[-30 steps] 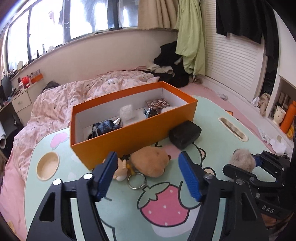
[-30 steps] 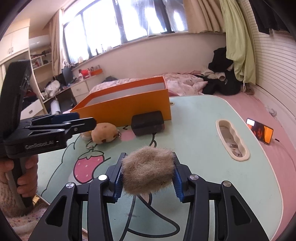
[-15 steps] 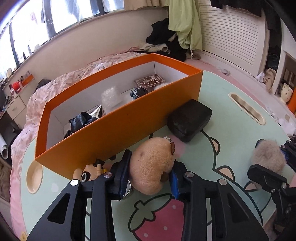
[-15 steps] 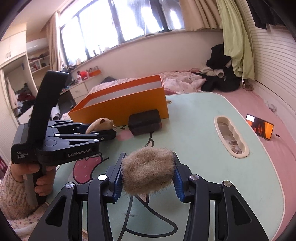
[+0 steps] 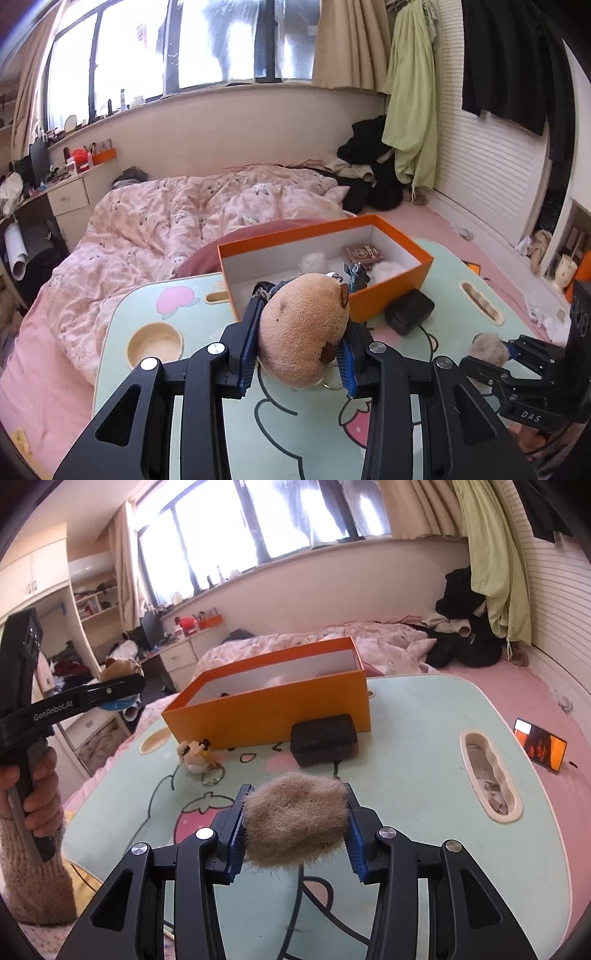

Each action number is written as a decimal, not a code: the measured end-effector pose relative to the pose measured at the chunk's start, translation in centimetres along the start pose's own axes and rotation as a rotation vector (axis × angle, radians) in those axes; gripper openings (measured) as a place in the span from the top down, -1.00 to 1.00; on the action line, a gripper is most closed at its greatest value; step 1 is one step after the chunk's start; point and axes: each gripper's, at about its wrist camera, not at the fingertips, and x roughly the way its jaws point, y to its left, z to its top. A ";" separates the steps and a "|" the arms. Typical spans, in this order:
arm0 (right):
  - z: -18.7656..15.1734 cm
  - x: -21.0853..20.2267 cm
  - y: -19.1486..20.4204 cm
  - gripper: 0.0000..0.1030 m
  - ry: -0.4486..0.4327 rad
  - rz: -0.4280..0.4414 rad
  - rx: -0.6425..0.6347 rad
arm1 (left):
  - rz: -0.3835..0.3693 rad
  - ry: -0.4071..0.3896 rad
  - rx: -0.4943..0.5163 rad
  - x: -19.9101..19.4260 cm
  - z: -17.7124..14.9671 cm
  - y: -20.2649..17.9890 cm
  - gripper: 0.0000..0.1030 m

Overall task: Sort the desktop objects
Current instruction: 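Lower the pompom and plush bun into the orange box while opening both grippers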

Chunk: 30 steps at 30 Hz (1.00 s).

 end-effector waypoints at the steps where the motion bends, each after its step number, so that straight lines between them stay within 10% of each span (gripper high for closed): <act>1: 0.9 0.0 0.1 0.15 -0.004 0.017 0.006 | -0.013 -0.006 -0.015 -0.3 0.5 0.6 0.27; 15: 13.8 7.6 1.3 0.15 0.035 0.038 -0.001 | 0.012 0.135 0.029 8.8 6.1 -0.1 0.25; 23: 14.5 13.3 0.1 -0.27 0.093 -0.117 0.000 | 0.079 0.247 -0.023 14.3 5.3 0.7 -0.13; 30: 13.6 10.1 -0.1 -0.42 0.033 -0.121 -0.013 | 0.045 0.206 -0.028 11.0 4.2 1.0 -0.39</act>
